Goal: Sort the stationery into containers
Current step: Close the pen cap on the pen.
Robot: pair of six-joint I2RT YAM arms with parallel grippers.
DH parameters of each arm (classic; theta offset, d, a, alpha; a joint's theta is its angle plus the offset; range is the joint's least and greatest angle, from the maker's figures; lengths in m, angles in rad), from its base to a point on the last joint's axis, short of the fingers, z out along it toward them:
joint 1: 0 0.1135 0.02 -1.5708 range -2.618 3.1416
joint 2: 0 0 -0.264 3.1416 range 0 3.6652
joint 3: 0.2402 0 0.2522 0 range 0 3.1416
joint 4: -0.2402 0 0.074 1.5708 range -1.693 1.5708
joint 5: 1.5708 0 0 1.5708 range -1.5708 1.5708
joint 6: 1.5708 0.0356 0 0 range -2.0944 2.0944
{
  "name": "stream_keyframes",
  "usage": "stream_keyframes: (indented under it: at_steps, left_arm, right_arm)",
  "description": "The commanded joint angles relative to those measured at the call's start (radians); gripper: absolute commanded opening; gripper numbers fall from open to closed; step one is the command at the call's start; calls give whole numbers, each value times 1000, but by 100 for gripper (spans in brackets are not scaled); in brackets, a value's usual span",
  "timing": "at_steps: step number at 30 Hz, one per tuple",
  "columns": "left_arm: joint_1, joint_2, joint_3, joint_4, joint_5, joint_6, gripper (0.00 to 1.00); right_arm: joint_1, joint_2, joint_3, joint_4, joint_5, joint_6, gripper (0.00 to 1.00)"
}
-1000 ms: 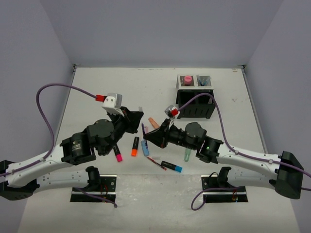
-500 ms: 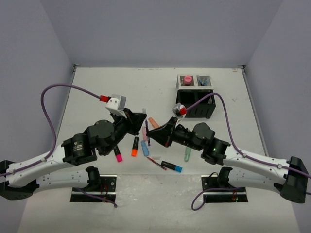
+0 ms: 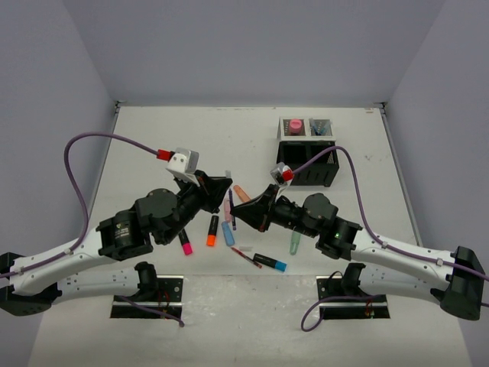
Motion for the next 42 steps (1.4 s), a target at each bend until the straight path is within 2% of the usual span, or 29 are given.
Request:
stream_keyframes:
  at_steps: [1,14,28,42]
  left_arm:
    - [4,-10,-7,43,10,32,0]
    - [4,27,-26,48,10,41,0]
    - [4,21,-31,31,19,29,0]
    - [4,25,-36,9,4,-32,0]
  right_arm:
    - [4,-21,37,18,-3,2,0]
    - [5,-29,63,-7,4,-5,0]
    - [4,-37,70,-19,82,2,0]
    - [4,2,101,60,88,30,0]
